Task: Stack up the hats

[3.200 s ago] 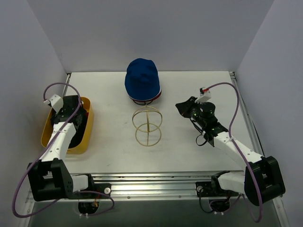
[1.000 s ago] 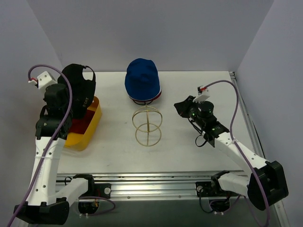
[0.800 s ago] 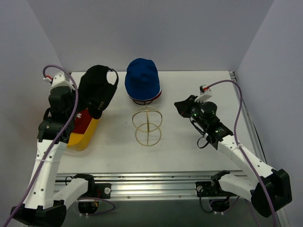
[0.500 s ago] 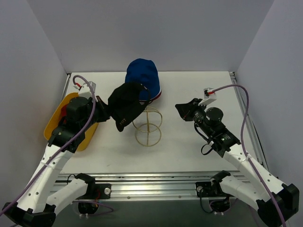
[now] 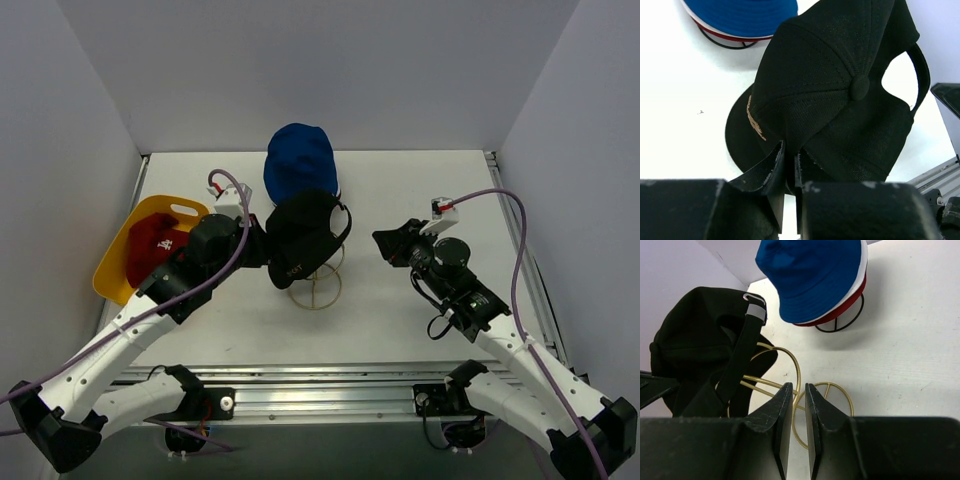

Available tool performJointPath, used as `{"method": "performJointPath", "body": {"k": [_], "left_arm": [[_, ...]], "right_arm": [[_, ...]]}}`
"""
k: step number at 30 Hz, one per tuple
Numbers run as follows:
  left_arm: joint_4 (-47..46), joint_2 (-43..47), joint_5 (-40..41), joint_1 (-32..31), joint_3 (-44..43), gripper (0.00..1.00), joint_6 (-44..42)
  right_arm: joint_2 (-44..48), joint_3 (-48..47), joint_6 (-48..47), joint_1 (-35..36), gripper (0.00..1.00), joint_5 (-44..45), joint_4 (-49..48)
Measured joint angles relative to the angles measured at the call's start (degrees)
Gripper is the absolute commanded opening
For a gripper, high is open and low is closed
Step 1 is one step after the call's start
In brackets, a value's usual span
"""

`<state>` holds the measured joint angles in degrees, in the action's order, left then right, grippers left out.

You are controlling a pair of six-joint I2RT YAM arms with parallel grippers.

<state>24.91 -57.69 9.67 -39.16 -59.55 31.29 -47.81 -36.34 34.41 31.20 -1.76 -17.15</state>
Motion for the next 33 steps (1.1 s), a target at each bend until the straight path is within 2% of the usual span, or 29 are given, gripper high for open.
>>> {"method": "performJointPath", "body": {"k": [3, 11, 18, 33], "left_arm": [[-1.42, 0.00, 2.23, -3.04, 0.72, 0.27, -0.02], [-5.57, -0.28, 3.87, -6.80, 4.72, 0.43, -0.07], [-6.64, -0.76, 3.80, -6.93, 5.22, 0.47, -0.17], [-10.32, -0.07, 2.99, -7.74, 7.43, 0.56, -0.26]], "right_arm": [[-0.59, 0.04, 0.02, 0.02, 0.15, 0.09, 0.04], [1.18, 1.27, 0.74, 0.02, 0.20, 0.13, 0.15], [2.40, 1.70, 1.99, 0.44, 0.25, 0.26, -0.74], [-1.99, 6.80, 3.91, 3.06, 0.25, 0.31, -3.63]]}}
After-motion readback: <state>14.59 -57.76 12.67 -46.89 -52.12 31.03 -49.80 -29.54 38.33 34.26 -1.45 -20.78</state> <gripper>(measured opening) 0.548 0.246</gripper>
